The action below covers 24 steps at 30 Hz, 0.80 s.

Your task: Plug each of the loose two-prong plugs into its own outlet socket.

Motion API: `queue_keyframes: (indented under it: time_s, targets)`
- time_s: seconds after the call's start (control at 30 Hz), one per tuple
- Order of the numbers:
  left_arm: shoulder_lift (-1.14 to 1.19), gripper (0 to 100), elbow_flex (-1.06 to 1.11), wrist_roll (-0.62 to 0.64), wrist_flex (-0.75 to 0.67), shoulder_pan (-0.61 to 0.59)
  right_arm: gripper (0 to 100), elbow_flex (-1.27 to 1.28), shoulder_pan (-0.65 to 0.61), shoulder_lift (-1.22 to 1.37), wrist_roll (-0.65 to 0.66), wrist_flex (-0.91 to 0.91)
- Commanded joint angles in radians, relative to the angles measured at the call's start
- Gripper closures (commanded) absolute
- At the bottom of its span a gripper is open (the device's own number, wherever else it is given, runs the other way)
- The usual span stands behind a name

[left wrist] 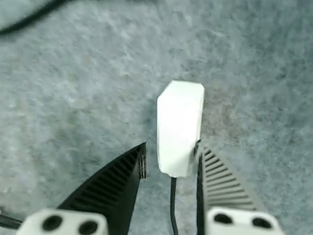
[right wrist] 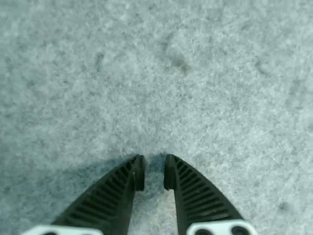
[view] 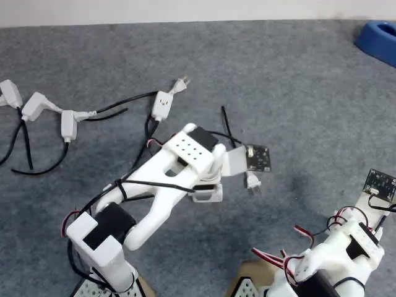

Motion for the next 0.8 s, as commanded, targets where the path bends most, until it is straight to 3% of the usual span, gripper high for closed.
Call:
queue_keyframes:
  time_s: [0.0,0.47,0.77]
  targets:
    - [-0.007,82,-0.068,-0.011,-0.003,-0.012,90.8,-0.012,0.018,-0.027,0.012,-0.004]
    - [-0.002,82,-0.074,-0.052,-0.012,-0.107,90.8,-0.007,0.018,-0.027,0.012,-0.004]
    - [0.028,82,-0.13,-0.037,-0.126,-0.091,90.8,-0.01,0.013,-0.027,0.009,-0.004]
